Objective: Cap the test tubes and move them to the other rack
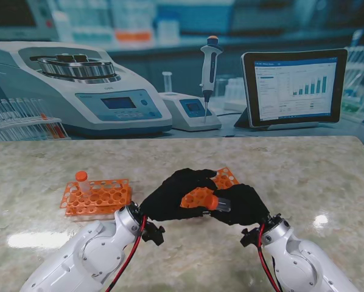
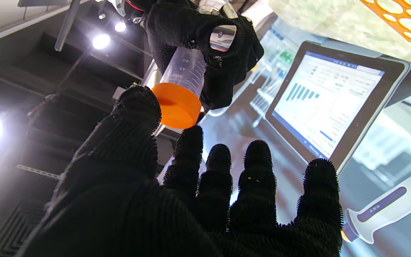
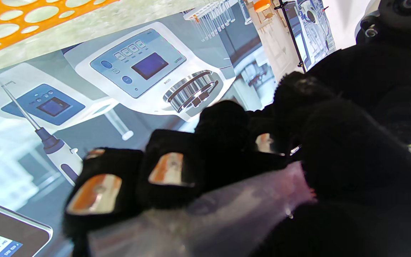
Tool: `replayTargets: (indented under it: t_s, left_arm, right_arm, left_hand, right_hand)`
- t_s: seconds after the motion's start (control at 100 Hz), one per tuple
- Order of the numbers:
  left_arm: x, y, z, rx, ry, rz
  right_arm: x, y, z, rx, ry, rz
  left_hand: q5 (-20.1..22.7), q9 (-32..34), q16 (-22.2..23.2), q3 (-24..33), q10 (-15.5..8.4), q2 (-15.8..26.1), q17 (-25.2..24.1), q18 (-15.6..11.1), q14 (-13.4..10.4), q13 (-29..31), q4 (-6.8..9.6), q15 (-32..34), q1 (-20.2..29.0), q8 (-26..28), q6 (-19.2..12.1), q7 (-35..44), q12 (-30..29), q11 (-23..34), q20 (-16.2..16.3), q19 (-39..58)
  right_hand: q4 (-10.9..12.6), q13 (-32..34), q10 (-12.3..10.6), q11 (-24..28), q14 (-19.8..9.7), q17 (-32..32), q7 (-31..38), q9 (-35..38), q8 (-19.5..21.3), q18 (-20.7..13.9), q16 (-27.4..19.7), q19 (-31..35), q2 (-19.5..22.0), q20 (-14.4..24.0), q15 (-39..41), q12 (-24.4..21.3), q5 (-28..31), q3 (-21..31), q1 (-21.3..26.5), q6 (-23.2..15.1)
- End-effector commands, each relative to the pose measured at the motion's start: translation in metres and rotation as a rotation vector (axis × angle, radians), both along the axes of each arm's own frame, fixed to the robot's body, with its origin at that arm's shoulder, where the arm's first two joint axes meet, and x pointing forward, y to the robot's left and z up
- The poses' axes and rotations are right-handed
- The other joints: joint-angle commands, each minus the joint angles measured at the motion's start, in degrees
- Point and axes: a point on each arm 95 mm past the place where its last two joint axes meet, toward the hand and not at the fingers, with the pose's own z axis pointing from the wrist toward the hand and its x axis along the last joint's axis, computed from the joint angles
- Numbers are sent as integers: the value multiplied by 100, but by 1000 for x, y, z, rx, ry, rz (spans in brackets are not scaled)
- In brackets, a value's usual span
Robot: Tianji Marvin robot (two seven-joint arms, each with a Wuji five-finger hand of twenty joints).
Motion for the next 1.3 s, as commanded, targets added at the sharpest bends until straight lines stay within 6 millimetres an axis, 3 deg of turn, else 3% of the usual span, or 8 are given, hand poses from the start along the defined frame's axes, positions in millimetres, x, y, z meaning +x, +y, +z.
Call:
replayTargets:
  t_s: [0.0, 0.38, 0.7, 0.88, 0.95, 1.0, 1.14, 1.29]
  left_arm:
    - [2, -2, 0, 1, 4, 4]
    - [6, -7, -3, -1, 8, 14]
    - [6, -9, -3, 5, -27, 24]
    - [6, -10, -3, 2, -37, 24]
    - [6, -10, -3, 2, -40, 24]
    - [6, -11, -4, 1, -38, 22]
    - [5, -12, -4, -7, -27, 21]
    - [4, -13, -4, -17, -22, 20]
  right_arm:
    - [-2, 2, -1, 5, 7, 0]
    - [-2, 3, -2, 5, 8, 2]
    - [-2, 3, -2, 4, 8, 2]
    - [-2, 3, -2, 4, 8, 3]
    - [-2, 3, -2, 4, 8, 3]
    - [-2, 3, -2, 4, 8, 3]
    - [-2, 3, -2, 5, 5, 3]
    - [-2, 4, -2, 5, 4, 3]
  left_hand:
    - [-172, -151, 84, 170, 38, -108, -23, -61, -112, -95, -136, 71, -115, 103, 47, 123, 107, 65, 201, -71]
    - [-229, 54, 154, 405, 54, -159, 15, -4, -101, 24, -181, 144, -171, 530, -100, 748, 157, 153, 230, 67]
    - [-156, 125, 198, 609, 33, -431, 68, 51, -83, 146, -187, 208, -120, 600, -120, 947, 182, 216, 245, 167]
    - [-107, 208, 232, 827, 38, -345, 78, 73, -74, 222, -180, 252, -30, 679, -148, 1175, 190, 252, 238, 249]
    - [-120, 250, 253, 760, 38, -187, 97, 80, -72, 261, -174, 274, 154, 795, -171, 1442, 197, 267, 223, 302]
    - [-129, 272, 272, 225, 46, -53, 84, 84, -59, 279, -86, 284, 628, 814, -235, 1650, 196, 270, 169, 339]
    - [-159, 384, 301, -414, 49, 286, 101, 102, -48, 365, 156, 327, 1469, 683, -385, 2356, 204, 299, 160, 373]
    - [9, 485, 321, -436, 25, 479, 125, 117, -37, 452, 189, 363, 1829, 621, -444, 2541, 213, 331, 164, 394]
  right_hand:
    - [-20, 154, 43, -24, -384, 435, 311, 238, 149, -651, 346, 1763, 199, 262, 997, 69, 48, 1, 163, -489]
    - [-20, 154, 36, -26, -384, 435, 310, 238, 148, -651, 346, 1763, 198, 262, 997, 68, 53, 3, 167, -486]
    - [-21, 154, 38, -25, -384, 435, 310, 239, 148, -651, 346, 1763, 200, 262, 997, 70, 53, -1, 166, -486]
    - [-20, 154, 34, -27, -384, 435, 310, 238, 148, -651, 346, 1763, 203, 262, 997, 69, 53, 2, 168, -486]
    - [-20, 154, 34, -26, -384, 435, 310, 239, 148, -651, 346, 1763, 195, 262, 997, 69, 53, 0, 168, -486]
    - [-20, 154, 36, -27, -384, 435, 310, 237, 148, -651, 346, 1763, 199, 262, 997, 69, 53, 1, 169, -486]
    - [-19, 154, 37, -27, -384, 435, 310, 238, 148, -651, 346, 1763, 197, 262, 997, 69, 53, -1, 172, -486]
    - [-18, 154, 37, -26, -384, 435, 310, 238, 148, -651, 346, 1763, 200, 262, 997, 71, 53, -3, 170, -486]
